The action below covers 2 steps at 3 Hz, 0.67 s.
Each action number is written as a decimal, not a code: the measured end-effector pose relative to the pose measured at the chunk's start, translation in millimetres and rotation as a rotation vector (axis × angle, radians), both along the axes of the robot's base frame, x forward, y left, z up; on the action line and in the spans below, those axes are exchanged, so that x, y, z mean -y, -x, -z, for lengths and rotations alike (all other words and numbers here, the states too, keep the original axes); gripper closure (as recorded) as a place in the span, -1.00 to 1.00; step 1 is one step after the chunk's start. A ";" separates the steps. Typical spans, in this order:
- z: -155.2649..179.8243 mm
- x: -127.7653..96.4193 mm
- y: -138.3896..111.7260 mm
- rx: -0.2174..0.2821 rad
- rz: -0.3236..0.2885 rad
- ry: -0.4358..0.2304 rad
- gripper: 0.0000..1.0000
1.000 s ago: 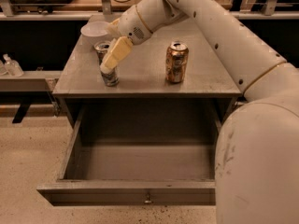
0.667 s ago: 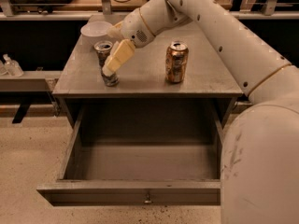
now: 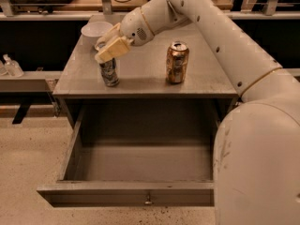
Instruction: Place redbull can into top drawer
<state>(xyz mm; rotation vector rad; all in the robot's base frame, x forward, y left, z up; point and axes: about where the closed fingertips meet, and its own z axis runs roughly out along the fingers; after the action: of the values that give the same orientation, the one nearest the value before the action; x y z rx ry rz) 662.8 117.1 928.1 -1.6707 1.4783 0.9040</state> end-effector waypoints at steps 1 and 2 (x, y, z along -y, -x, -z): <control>-6.0 -7.1 -1.2 0.011 -0.009 -0.017 0.45; 2.7 1.5 -1.1 -0.007 0.019 -0.009 0.91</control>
Offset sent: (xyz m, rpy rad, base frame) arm -0.0008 -0.0203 -0.0160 -0.0072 0.0324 -0.0639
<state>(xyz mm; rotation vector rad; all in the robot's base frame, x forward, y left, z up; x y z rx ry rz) 663.8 115.5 925.3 -1.6464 1.4904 0.9058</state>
